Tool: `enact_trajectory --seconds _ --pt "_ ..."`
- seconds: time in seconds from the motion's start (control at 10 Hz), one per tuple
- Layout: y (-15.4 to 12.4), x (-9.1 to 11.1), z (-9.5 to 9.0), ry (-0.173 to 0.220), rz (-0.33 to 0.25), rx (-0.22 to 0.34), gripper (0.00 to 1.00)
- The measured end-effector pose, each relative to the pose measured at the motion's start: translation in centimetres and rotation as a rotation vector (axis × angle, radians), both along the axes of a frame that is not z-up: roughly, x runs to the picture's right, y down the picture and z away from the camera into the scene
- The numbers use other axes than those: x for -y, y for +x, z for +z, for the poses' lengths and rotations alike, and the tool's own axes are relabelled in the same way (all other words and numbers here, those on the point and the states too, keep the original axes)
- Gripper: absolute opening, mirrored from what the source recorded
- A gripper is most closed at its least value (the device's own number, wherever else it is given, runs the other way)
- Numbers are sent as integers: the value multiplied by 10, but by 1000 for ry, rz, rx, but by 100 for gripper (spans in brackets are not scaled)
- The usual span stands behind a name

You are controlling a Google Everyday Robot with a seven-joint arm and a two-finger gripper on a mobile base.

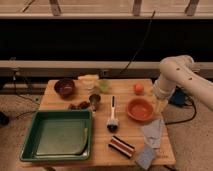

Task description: Place brush in red bowl

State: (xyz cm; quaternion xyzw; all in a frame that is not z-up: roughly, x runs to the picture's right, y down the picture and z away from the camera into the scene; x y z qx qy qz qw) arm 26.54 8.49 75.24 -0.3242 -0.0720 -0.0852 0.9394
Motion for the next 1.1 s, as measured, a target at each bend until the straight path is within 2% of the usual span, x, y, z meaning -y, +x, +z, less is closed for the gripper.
enact_trajectory --seconds 0.1,0.3,0.4,0.6,0.8,1.1 --pt "-3 6 0 24 -21 15 65" --pt "-27 26 14 72 -87 69 65" --pt "-53 39 30 96 -131 116 65" --pt "-78 58 58 128 -188 184 65" --pt "-102 64 86 144 -239 264 65" --pt "-130 62 122 142 -303 354 65"
